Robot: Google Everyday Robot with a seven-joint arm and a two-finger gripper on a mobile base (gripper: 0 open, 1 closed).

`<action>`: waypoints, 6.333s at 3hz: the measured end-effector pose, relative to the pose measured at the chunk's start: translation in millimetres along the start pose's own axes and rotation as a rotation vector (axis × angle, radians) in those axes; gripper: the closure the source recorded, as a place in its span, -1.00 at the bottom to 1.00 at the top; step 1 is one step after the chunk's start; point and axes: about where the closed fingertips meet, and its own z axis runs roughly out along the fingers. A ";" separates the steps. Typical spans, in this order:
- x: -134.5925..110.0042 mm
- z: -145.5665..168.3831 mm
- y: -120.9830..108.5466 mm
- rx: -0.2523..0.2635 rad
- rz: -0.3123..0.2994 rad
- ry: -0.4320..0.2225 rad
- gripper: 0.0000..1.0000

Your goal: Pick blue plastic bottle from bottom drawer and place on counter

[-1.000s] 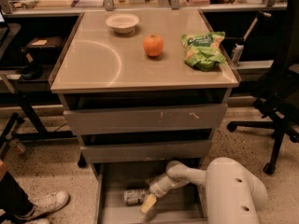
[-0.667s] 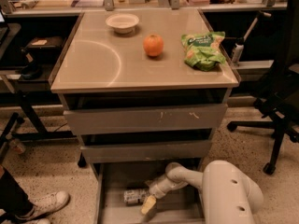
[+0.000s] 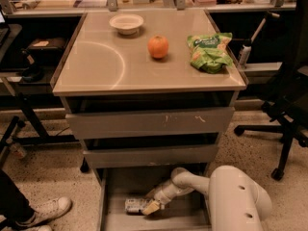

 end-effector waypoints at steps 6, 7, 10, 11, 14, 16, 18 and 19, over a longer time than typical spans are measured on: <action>-72.5 -103.6 68.3 0.108 0.037 -0.021 1.00; -98.9 -139.8 95.7 0.177 0.023 0.004 1.00; -116.5 -168.3 132.9 0.157 -0.011 0.047 1.00; -138.6 -189.9 168.5 0.120 0.002 0.063 1.00; -224.6 -259.8 219.7 0.156 -0.053 0.107 1.00; -284.4 -329.5 254.7 0.213 -0.089 0.059 1.00; -325.3 -367.0 266.7 0.268 -0.145 0.062 1.00; -329.3 -368.1 267.3 0.271 -0.151 0.056 1.00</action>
Offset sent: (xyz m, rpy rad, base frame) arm 0.0000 0.0000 0.0000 0.0000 0.0000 0.0000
